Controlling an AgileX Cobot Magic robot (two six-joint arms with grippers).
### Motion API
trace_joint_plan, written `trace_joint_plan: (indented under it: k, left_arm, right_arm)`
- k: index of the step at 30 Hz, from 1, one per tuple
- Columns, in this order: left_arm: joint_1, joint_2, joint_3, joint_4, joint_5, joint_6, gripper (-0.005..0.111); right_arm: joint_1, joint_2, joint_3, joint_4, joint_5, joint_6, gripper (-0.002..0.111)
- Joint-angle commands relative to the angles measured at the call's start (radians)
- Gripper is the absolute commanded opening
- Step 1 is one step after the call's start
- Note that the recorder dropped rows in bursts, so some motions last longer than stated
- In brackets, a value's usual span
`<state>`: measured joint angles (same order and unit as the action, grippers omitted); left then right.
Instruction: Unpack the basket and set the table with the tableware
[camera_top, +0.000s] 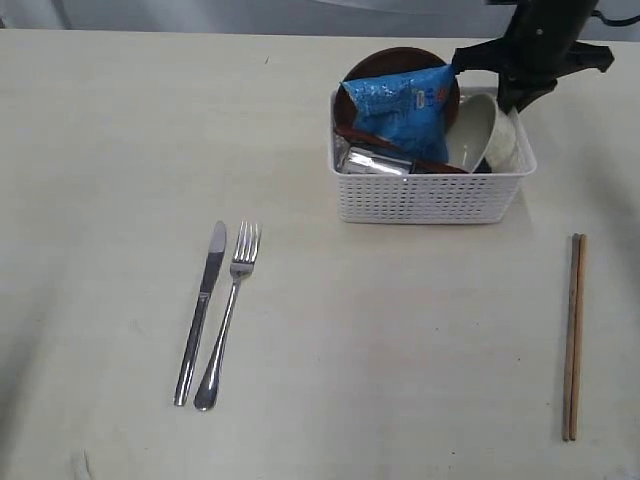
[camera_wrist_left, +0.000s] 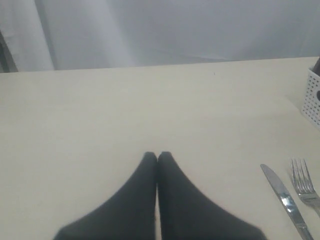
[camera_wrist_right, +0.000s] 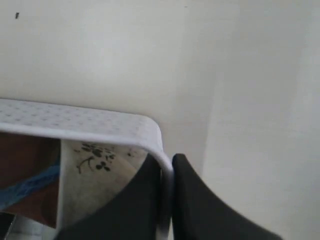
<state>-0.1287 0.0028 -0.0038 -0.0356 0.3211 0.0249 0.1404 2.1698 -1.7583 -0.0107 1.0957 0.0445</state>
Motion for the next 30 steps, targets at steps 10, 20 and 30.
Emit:
trace_joint_plan:
  k: [10, 20, 30]
  left_arm:
    - [0.003, -0.003, 0.004, 0.002, -0.001, 0.006, 0.0]
    - [0.003, -0.003, 0.004, 0.002, -0.001, 0.006, 0.0]
    - [0.003, -0.003, 0.004, 0.002, -0.001, 0.006, 0.0]
  right_arm:
    - [-0.008, -0.005, -0.009, -0.042, 0.058, -0.044, 0.037]
    - [-0.008, -0.159, -0.009, -0.131, 0.004, -0.03, 0.042]
    - [0.087, -0.281, 0.004, 0.482, 0.125, -0.643, 0.042]
